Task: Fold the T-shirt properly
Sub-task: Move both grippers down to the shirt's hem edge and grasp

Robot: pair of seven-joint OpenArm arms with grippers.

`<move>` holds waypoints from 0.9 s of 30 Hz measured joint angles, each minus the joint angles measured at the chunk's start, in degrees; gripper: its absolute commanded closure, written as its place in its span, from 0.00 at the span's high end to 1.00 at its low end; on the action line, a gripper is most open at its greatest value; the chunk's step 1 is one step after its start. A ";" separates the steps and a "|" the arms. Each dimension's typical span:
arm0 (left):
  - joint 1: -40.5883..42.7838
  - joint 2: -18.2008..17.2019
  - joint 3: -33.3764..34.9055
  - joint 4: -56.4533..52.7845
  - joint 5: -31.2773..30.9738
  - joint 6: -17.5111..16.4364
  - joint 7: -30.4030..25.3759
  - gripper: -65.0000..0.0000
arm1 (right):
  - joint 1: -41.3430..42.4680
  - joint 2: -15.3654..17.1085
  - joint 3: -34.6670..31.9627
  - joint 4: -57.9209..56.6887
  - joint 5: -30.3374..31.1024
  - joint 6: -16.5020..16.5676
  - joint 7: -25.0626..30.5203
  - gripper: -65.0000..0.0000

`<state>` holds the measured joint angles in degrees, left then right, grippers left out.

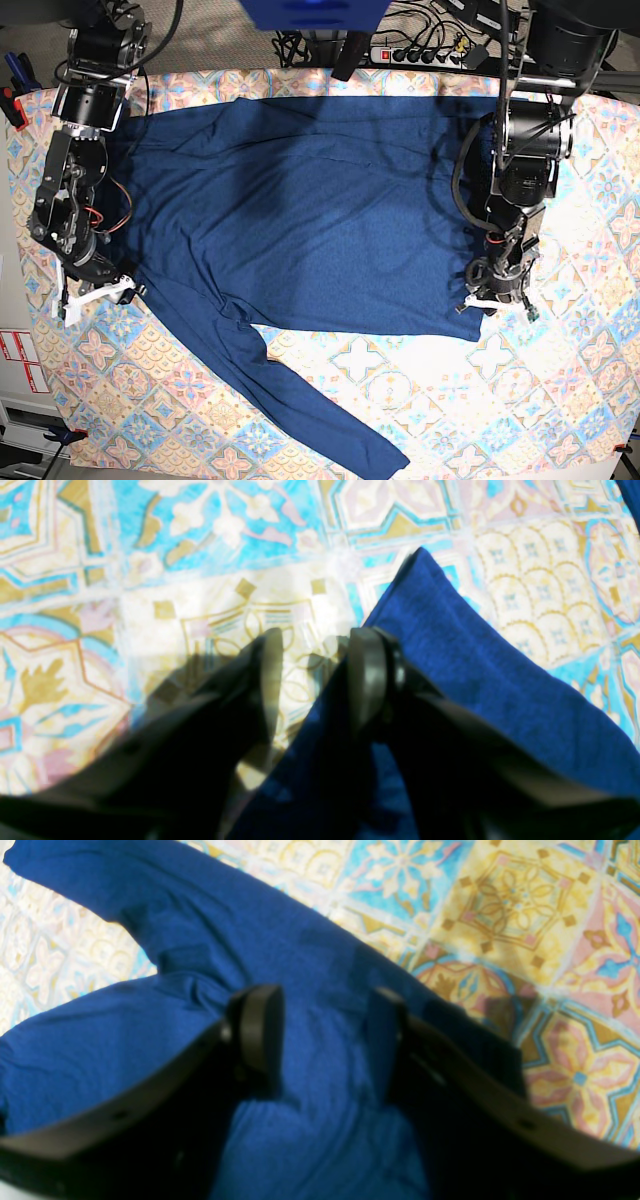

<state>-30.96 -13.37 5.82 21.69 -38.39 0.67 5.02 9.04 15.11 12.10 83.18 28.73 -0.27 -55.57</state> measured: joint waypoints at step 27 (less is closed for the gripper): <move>11.91 2.89 -0.04 21.46 -0.31 -3.30 12.28 0.00 | 0.33 -0.02 -0.07 -0.57 0.02 0.00 0.07 0.41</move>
<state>-19.05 -10.48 5.78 43.16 -38.70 -2.63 17.30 9.37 15.09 12.03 82.61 28.75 -0.27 -55.51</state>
